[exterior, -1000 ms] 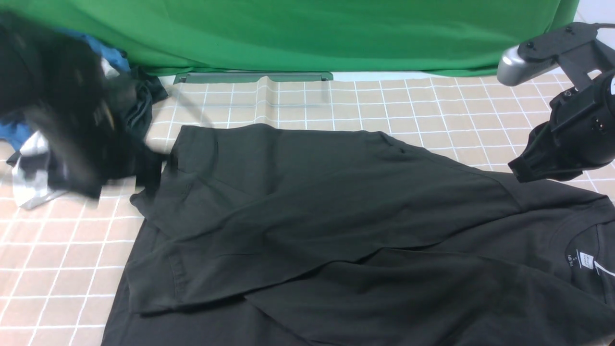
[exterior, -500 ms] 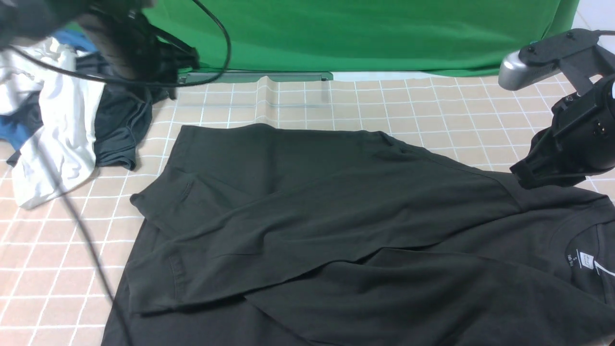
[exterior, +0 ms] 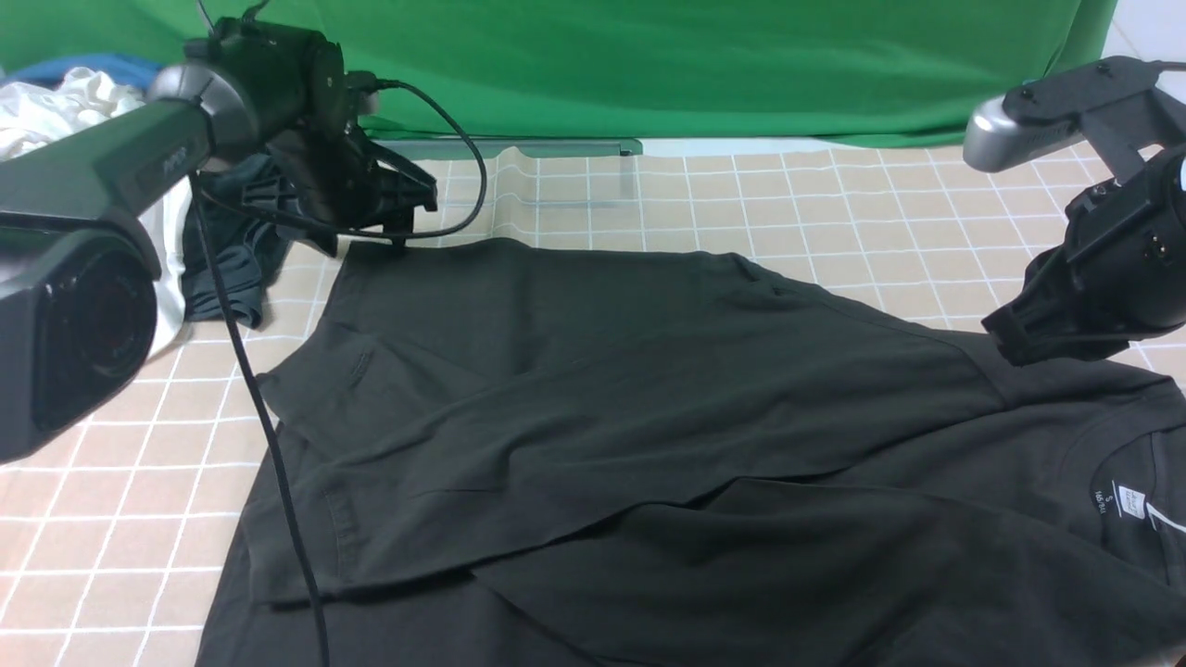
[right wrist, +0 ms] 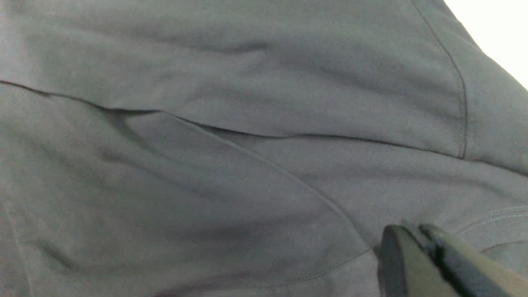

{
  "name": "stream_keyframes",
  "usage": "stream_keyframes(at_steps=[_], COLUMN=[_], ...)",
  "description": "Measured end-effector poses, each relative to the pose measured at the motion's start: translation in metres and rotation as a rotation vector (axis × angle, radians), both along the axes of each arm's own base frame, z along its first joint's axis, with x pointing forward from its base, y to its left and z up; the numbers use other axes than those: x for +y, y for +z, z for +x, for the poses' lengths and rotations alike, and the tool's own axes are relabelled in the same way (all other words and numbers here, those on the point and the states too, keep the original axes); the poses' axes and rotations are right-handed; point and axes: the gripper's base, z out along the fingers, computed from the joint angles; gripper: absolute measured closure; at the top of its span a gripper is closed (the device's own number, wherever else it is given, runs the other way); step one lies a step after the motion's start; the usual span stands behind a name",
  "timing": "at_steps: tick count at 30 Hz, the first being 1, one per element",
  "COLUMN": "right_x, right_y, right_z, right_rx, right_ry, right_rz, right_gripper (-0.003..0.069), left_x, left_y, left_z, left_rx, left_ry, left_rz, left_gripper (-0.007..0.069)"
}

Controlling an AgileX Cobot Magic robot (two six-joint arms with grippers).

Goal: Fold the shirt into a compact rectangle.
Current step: 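Grasp the near edge of the shirt at its hem and shoulder corners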

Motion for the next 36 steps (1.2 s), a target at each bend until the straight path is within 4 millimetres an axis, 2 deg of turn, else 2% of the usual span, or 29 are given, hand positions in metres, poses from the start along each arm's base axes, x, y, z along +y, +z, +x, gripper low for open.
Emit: stream_keyframes(at_steps=[2, 5, 8, 10, 14, 16, 19, 24, 27, 30, 33, 36], right_x=[0.000, 0.000, 0.001, 0.000, -0.001, -0.002, -0.003, -0.003, -0.003, -0.003, -0.004, -0.005], right_y=[0.000, 0.001, 0.001, 0.002, 0.002, 0.002, 0.002, 0.002, 0.002, 0.001, -0.001, -0.002], right_z=[0.000, 0.002, 0.003, 0.003, 0.004, 0.005, 0.005, 0.005, 0.005, 0.003, -0.001, -0.004], right_rx=[-0.001, -0.021, -0.034, -0.039, -0.048, -0.056, -0.061, -0.063, -0.057, -0.033, 0.008, 0.047], right_ry=[0.000, -0.003, -0.004, -0.004, -0.005, -0.007, -0.006, -0.007, -0.008, -0.006, -0.004, -0.002], right_rz=[0.000, 0.005, 0.008, 0.005, -0.010, -0.023, -0.031, -0.033, -0.034, -0.040, -0.050, -0.056], right_gripper=[0.0587, 0.0587, 0.0587, 0.0587, 0.0586, 0.0580, 0.0573, 0.0568, 0.0568, 0.0565, 0.0558, 0.0557], left_x=[-0.002, -0.006, -0.006, -0.005, 0.002, 0.010, 0.025, 0.061, 0.071, 0.075, 0.078, 0.076], left_y=[0.000, -0.001, 0.000, 0.003, 0.013, 0.030, 0.045, 0.049, 0.050, 0.062, 0.093, 0.129], left_z=[0.000, 0.001, 0.001, 0.002, 0.004, 0.008, 0.011, 0.014, 0.012, 0.006, -0.005, -0.024], left_rx=[-0.004, -0.002, -0.001, -0.004, -0.021, -0.058, -0.095, -0.111, -0.096, -0.083, -0.089, -0.076], left_ry=[-0.025, -0.057, -0.068, -0.067, -0.045, -0.020, 0.025, 0.116, 0.132, 0.133, 0.129, 0.118], left_rz=[-0.009, -0.044, -0.048, -0.025, 0.045, 0.076, 0.079, 0.075, 0.101, 0.155, 0.188, 0.169], left_gripper=[0.0216, 0.0468, 0.0571, 0.0587, 0.0588, 0.0588, 0.0588, 0.0587, 0.0568, 0.0504, 0.0410, 0.0387])
